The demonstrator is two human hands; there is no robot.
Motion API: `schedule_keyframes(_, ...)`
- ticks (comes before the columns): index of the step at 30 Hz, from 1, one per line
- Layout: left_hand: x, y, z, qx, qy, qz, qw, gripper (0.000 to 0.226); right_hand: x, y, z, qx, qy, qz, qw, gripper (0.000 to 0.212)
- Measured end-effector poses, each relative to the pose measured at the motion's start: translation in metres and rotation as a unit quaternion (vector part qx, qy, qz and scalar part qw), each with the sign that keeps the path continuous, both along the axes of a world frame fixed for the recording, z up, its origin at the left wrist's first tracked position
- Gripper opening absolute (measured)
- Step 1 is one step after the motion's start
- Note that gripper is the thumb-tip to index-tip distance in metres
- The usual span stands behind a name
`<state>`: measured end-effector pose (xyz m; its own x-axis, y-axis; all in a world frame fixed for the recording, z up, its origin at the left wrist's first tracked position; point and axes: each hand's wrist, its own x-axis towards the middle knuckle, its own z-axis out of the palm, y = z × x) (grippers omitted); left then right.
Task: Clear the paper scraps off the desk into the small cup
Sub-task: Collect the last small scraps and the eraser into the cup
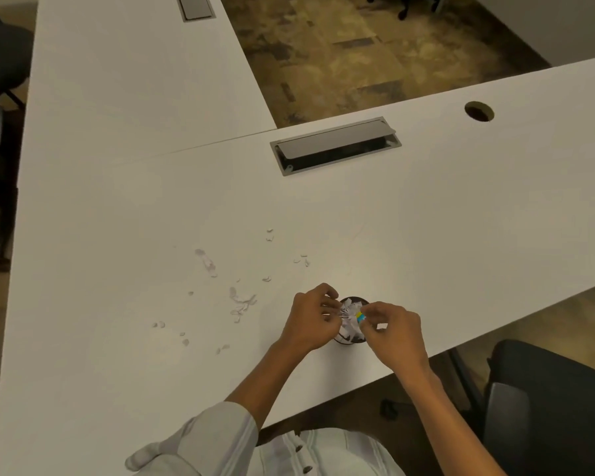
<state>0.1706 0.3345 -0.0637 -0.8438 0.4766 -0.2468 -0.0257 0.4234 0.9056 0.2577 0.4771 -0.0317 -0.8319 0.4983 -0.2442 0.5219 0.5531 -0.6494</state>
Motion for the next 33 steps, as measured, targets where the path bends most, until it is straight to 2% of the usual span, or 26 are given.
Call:
schedule_keyframes(6, 0.008, -0.007, -0.004, -0.069, 0.110, -0.068, 0.989, 0.036, 0.005, -0.008, -0.010, 0.040, -0.033, 0.033, 0.998, 0.005)
schedule_keyframes(14, 0.010, 0.001, -0.013, -0.145, 0.065, -0.025, 0.987, 0.028, -0.019, -0.021, -0.021, 0.160, -0.094, 0.064, 0.981, 0.007)
schedule_keyframes(19, 0.008, 0.011, -0.011, -0.199, 0.034, 0.031, 0.979, 0.035, -0.028, -0.022, -0.021, 0.163, -0.125, 0.058, 0.977, 0.011)
schedule_keyframes(24, -0.004, 0.011, -0.013, -0.188, -0.038, 0.036, 0.981, 0.034, -0.012, 0.005, 0.000, 0.047, -0.083, -0.006, 0.995, 0.031)
schedule_keyframes(29, -0.021, -0.034, -0.021, -0.160, -0.071, 0.132, 0.976, 0.030, -0.006, 0.015, 0.032, -0.041, -0.004, -0.032, 0.999, 0.023)
schedule_keyframes(33, -0.022, -0.091, -0.037, -0.207, -0.057, 0.203, 0.955, 0.025, -0.024, -0.016, 0.040, -0.149, 0.037, -0.033, 0.988, 0.021)
